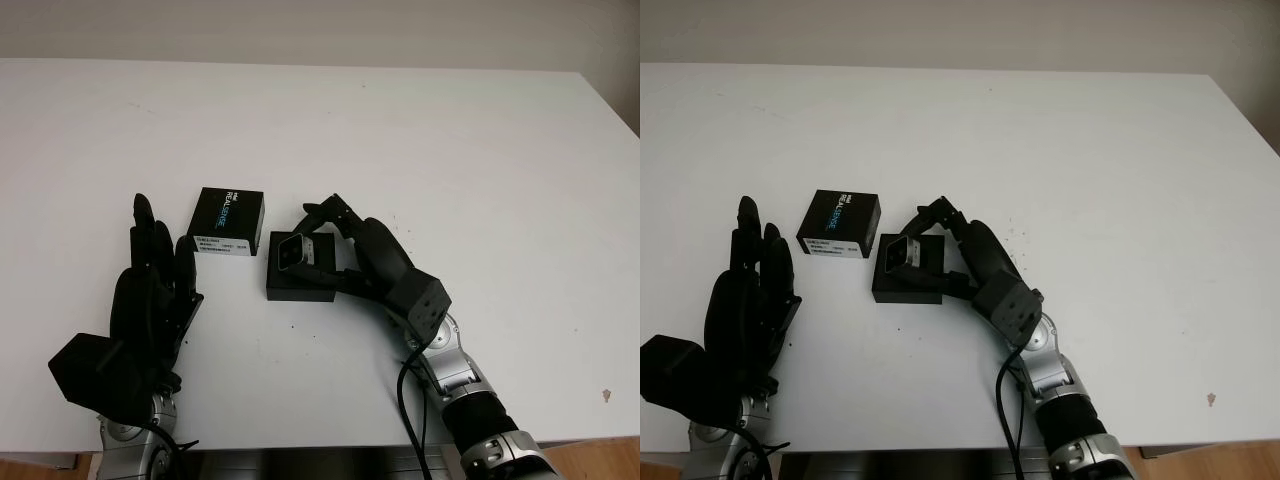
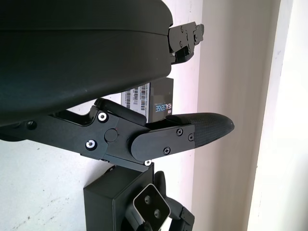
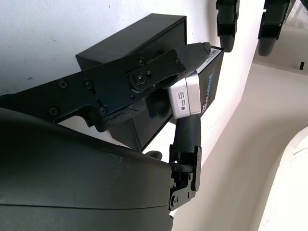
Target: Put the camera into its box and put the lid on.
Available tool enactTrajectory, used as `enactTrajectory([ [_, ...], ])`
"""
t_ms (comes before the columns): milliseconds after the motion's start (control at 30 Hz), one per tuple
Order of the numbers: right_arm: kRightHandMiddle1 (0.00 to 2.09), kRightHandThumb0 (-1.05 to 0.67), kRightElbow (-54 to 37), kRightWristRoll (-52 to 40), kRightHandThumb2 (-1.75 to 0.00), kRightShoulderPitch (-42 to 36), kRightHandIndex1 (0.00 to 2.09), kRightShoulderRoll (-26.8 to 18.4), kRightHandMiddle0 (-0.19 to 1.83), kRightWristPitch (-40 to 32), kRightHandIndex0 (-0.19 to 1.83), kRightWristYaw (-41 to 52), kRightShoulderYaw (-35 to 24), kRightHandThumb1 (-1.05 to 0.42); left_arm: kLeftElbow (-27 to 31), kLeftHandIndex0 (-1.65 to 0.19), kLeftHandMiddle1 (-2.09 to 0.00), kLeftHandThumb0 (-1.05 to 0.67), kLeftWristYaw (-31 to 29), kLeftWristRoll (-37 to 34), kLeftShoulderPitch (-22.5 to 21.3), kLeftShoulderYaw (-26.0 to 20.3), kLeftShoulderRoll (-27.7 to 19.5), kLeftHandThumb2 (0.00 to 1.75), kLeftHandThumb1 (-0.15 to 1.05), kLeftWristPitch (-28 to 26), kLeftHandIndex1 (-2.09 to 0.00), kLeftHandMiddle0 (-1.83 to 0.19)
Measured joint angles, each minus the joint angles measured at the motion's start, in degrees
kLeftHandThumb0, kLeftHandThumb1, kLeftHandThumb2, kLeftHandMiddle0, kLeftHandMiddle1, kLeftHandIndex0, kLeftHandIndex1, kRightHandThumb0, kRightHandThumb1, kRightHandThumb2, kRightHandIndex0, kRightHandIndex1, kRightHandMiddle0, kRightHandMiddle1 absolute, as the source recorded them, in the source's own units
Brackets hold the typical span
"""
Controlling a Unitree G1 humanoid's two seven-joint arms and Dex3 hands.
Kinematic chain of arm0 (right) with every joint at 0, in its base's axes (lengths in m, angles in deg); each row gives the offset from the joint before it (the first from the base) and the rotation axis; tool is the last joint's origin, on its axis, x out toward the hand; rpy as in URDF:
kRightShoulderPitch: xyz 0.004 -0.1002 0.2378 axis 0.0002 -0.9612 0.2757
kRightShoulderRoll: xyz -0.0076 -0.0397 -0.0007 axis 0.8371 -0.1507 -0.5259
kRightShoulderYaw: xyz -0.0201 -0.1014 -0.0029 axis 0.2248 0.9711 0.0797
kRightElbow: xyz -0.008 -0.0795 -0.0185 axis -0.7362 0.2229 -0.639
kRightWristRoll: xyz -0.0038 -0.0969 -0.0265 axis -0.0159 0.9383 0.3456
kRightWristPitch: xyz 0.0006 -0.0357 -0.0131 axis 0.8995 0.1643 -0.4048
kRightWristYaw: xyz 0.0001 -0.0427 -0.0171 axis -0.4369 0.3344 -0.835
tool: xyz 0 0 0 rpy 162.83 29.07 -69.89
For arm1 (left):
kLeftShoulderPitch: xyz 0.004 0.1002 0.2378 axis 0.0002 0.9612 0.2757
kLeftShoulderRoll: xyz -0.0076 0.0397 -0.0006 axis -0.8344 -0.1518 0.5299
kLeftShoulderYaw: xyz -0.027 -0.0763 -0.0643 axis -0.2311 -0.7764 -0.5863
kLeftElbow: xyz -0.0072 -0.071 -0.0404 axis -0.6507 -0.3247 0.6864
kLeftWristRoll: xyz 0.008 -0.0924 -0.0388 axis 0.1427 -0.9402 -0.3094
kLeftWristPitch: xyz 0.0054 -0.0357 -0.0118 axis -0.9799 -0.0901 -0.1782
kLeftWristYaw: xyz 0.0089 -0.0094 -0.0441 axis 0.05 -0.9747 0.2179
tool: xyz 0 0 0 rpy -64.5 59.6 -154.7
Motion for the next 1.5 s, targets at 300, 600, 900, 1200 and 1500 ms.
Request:
enactTrajectory([
  [300, 1.00, -0.55, -4.3, 3.4, -0.06, -1.5, 0.19, -1.8, -0.04, -3.8, -0.07, 0.5, 1.8, -1.03, 0.0, 0.19, -0.03, -0.66, 0.0, -0.1, 0.0, -0.1, 0.0, 0.58, 1.05, 0.0, -0.02, 0.19],
  [600, 0.39, -0.57, -11.1, 9.9, -0.05, -4.2, 0.01, -5.4, -0.08, -4.5, -0.19, -2.0, 4.4, -1.00, 0.0, 0.19, -0.03, -0.67, 0.0, 0.1, 0.0, -0.2, 0.0, 0.57, 1.05, 0.0, -0.02, 0.19],
  [900, 0.28, -0.59, -15.1, 10.8, -0.05, -6.1, 0.00, -7.2, -0.11, -4.3, -0.19, -1.2, 5.2, -0.99, 0.0, 0.19, -0.02, -0.66, -0.2, -0.1, 0.0, -0.4, 0.0, 0.59, 1.05, 0.0, -0.01, 0.19],
  [1200, 0.15, -0.70, -20.2, 19.9, -0.28, -6.9, 0.04, -11.8, -0.12, -2.1, -0.15, -5.6, 6.2, -1.05, 0.0, 0.19, -0.03, -0.65, -0.3, 0.0, 0.4, -0.4, 0.0, 0.59, 1.05, 0.0, -0.02, 0.19],
  [1500, 0.11, -0.77, -24.4, 30.8, -0.60, -7.5, 0.06, -19.7, -0.08, 5.3, -0.14, -11.6, 6.9, -1.05, 0.0, 0.19, -0.03, -0.66, -0.2, 0.2, 0.4, -0.4, 0.0, 0.58, 1.05, 0.0, -0.02, 0.19],
])
